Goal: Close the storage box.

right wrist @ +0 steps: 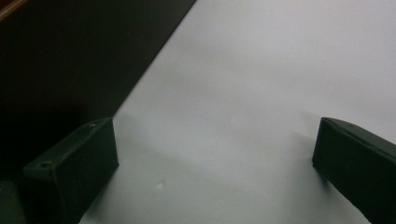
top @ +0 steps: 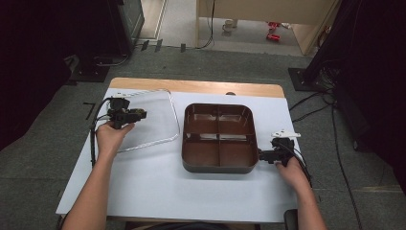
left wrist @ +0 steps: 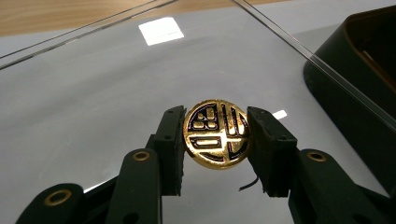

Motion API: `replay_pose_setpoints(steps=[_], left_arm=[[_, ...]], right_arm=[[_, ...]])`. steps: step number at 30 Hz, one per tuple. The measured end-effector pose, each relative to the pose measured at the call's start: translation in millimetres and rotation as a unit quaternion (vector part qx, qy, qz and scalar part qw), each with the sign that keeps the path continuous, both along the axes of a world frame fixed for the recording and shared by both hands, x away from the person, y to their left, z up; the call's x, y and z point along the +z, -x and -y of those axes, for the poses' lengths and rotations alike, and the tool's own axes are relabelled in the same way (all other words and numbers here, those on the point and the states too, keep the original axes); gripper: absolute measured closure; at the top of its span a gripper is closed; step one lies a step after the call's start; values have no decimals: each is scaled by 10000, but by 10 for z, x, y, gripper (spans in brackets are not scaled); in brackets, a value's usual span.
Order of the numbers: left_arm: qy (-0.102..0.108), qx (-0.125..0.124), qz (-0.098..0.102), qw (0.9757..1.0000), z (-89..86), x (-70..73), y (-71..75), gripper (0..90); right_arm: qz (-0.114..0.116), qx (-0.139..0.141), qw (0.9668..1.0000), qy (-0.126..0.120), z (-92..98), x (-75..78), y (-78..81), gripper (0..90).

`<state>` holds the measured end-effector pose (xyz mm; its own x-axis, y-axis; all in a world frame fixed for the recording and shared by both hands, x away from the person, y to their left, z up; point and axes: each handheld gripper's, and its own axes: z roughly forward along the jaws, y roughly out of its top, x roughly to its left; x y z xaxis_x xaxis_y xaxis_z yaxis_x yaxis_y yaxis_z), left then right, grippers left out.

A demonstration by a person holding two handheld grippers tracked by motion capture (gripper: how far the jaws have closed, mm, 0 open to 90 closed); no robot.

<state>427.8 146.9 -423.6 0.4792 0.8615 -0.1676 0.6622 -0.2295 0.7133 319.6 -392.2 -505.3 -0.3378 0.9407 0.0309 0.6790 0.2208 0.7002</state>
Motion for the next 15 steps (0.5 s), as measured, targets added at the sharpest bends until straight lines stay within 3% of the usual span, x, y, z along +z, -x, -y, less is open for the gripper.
replay_pose_setpoints(steps=[4,15], left_arm=[[-103,-60,101,9999,61,107,50,595],[60,-251,128,9996,217,340,158,595]], right_arm=[[-1,0,10000,0,0,0,0,0],[-1,0,10000,1,0,0,0,0]])
